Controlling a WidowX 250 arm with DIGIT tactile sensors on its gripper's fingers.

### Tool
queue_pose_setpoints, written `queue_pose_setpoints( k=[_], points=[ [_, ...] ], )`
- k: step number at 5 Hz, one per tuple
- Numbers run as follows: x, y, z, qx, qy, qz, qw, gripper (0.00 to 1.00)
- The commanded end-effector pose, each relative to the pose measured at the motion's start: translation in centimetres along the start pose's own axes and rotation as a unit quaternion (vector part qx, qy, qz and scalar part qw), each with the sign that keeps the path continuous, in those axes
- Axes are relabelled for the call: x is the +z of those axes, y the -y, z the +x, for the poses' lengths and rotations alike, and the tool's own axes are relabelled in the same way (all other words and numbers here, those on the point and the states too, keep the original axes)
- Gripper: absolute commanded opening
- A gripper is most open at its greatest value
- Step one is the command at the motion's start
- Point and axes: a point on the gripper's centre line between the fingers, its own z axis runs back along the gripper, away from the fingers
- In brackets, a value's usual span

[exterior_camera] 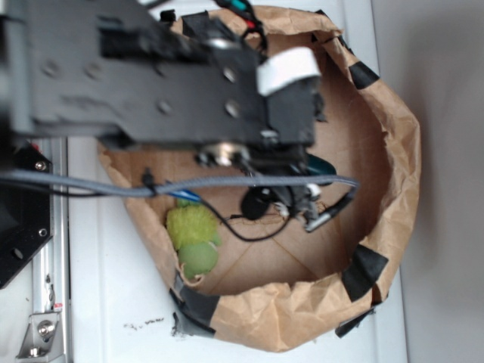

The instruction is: Grab the silver keys.

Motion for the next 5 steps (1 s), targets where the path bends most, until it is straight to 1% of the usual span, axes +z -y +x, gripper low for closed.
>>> queue_pose_setpoints(
  k=[1,2,5],
  points=[
    [-0.55,2.83,4.35,0.014,0.014,-0.001,1.0,1.0],
    [-0.96,2.74,3.74,-0.027,0.022,-0.007,0.999,1.0],
    [-0.96,2.74,3.74,-0.027,0.022,-0.007,0.999,1.0]
  ],
)
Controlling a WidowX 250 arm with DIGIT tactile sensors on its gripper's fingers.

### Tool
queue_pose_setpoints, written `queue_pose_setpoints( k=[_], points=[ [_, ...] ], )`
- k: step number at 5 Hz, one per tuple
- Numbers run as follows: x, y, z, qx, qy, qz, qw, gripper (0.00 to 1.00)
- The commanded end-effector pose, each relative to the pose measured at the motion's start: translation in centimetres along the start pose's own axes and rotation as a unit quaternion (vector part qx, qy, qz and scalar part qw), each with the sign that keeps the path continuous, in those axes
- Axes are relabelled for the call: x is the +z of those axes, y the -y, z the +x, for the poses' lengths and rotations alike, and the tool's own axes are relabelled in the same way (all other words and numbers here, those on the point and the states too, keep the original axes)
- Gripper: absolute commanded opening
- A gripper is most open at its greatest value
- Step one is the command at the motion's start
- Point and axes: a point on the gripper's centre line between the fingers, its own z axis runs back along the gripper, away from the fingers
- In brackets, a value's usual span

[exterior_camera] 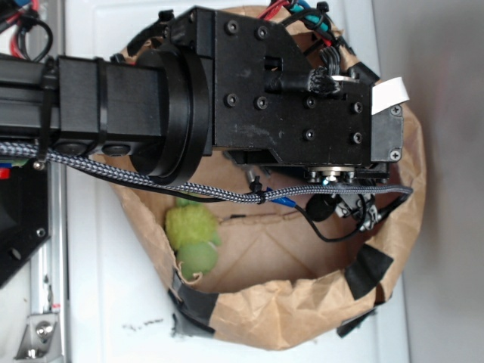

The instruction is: Grab the silver keys.

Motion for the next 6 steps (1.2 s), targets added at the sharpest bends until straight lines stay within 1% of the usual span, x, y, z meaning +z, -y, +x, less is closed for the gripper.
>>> queue_pose_setpoints(
  k=[1,2,3,4,5,6],
  points=[
    [1.1,-0.7,0.3,-0.003,0.024,0.032,0.999,1.0],
    [2.1,-1.7,-0.8,-0.002,-0.014,0.023,1.0,1.0],
    [1.3,-2.4,-1.6,0.0,-0.011,0.018,1.0,1.0],
    [-0.6,-3.0,-1.6,0.024,-0.014,0.02,0.999,1.0],
    [-2.2,-3.1,-1.7,0.038,-0.015,0.008,0.999,1.0],
    [-2.1,-3.8,-1.6,0.048,-0.02,-0.002,0.999,1.0]
  ],
)
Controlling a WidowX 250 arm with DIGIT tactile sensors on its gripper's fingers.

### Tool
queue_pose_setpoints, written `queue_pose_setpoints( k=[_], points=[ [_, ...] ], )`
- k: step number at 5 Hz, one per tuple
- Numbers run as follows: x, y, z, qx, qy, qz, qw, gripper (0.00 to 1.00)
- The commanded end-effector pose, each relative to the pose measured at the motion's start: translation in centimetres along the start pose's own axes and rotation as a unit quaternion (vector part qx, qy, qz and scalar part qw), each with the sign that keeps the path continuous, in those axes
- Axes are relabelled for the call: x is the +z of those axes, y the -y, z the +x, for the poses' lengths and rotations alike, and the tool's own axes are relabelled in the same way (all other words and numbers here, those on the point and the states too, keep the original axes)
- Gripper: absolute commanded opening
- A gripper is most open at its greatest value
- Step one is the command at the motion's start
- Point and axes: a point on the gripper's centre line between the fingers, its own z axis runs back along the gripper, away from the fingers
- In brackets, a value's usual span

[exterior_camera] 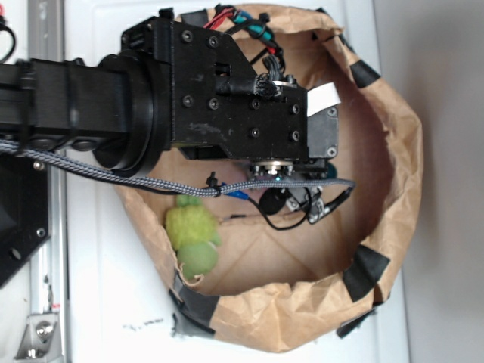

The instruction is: Grab the silver keys.

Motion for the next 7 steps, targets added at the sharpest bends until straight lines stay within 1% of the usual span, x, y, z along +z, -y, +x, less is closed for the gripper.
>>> queue_pose_setpoints(
  k=[1,2,3,4,7],
  points=[
    [0.0,-1.4,1.0,0.036,0.026,-0.02,0.999,1.0],
    [-0.4,-1.5,0.7,0.032,0.035,-0.029,0.998,1.0],
    [-0.7,-1.6,0.7,0.034,0.038,-0.026,0.998,1.0],
    [-0.8,-1.5,0.6,0.035,0.043,-0.029,0.998,0.0],
    [-1.1,-1.3,0.6,0.041,0.05,-0.026,0.998,0.0]
  ],
)
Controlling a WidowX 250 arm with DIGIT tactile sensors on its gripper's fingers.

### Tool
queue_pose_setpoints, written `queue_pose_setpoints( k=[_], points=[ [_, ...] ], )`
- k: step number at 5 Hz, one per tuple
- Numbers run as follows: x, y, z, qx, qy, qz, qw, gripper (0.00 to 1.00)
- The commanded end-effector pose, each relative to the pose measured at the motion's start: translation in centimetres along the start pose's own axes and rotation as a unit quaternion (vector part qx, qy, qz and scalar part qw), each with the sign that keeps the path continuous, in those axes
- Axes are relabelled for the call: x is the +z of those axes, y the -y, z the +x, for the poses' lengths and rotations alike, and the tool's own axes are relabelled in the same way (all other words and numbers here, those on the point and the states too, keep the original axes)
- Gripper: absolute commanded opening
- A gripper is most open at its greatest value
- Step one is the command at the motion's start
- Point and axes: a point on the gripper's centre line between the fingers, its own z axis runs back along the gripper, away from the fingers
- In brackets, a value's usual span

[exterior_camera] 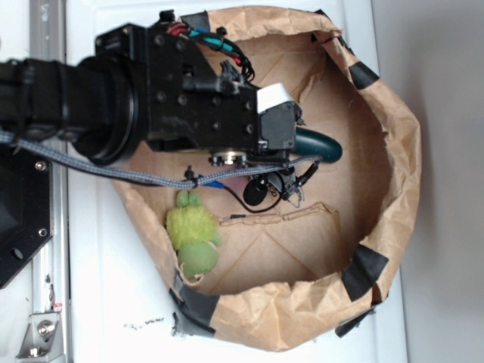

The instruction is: Grab the silver keys.

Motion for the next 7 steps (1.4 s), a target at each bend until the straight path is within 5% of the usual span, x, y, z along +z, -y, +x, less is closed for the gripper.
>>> queue_pose_setpoints(
  k=[1,5,7],
  points=[
    [0.8,0.0,1.3,0.009,0.018,-0.005,1.0,0.0],
    [1.9,1.3,2.2,0.001,0.02,-0.02,1.0,0.0],
    [12.7,5.0,2.3,-0.08,0.04,-0.208,0.974,0.0]
  ],
)
